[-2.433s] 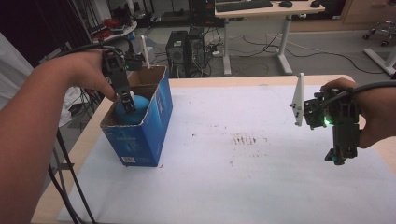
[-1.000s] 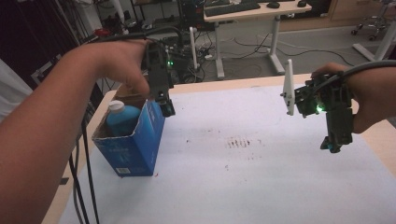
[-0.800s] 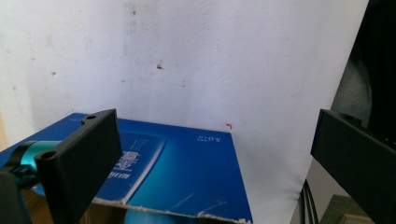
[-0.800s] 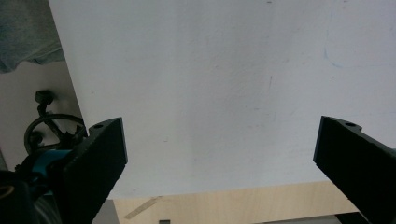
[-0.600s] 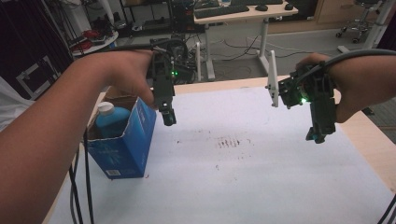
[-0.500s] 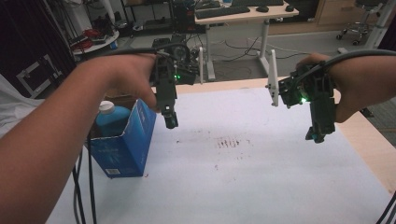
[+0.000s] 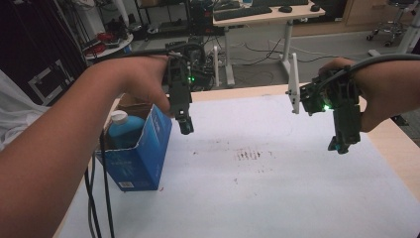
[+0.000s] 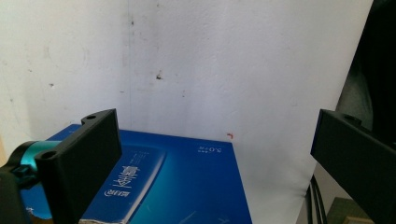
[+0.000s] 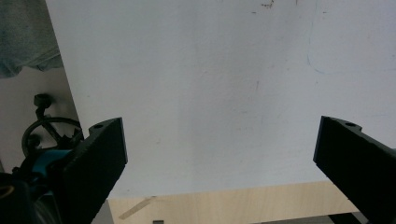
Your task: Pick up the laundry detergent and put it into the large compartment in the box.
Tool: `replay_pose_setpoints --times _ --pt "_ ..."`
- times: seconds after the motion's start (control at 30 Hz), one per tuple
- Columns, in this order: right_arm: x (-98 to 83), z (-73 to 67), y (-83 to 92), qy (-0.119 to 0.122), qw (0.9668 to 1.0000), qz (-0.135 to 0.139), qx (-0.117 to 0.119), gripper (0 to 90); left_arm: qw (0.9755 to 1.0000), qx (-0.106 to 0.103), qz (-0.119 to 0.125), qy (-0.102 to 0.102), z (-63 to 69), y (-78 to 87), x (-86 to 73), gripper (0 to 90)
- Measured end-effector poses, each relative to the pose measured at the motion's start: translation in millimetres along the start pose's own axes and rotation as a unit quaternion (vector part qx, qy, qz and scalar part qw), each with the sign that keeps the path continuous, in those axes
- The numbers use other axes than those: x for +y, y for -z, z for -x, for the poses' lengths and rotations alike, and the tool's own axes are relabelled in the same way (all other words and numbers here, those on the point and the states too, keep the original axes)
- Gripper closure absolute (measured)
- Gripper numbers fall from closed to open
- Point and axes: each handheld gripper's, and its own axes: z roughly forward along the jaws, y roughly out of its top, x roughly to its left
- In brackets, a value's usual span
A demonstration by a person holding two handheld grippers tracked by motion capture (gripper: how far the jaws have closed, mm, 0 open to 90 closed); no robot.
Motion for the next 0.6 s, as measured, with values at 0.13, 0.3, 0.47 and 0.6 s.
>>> replay_pose_setpoints --times 0.13,0.3,0.47,0.6 --pt "1.2 2.0 -2.3 0.001 1.0 -0.002 0.001 1.8 1.0 -0.002 0.001 0.002 -2.4 -4.3 -1.0 1.8" --pt "1.7 3.7 -2.9 0.001 1.0 -0.002 0.002 1.8 1.0 -0.004 0.002 0.001 -5.1 -5.6 -0.6 1.8" --pt "1.4 5.3 -4.3 0.001 1.0 -0.003 0.003 1.8 1.0 -0.007 0.001 0.001 -7.3 -6.2 -1.0 1.8" --pt "1.8 5.8 -4.4 0.001 1.0 -0.003 0.003 1.8 1.0 -0.009 0.002 0.002 -8.4 -8.2 -1.3 1.8"
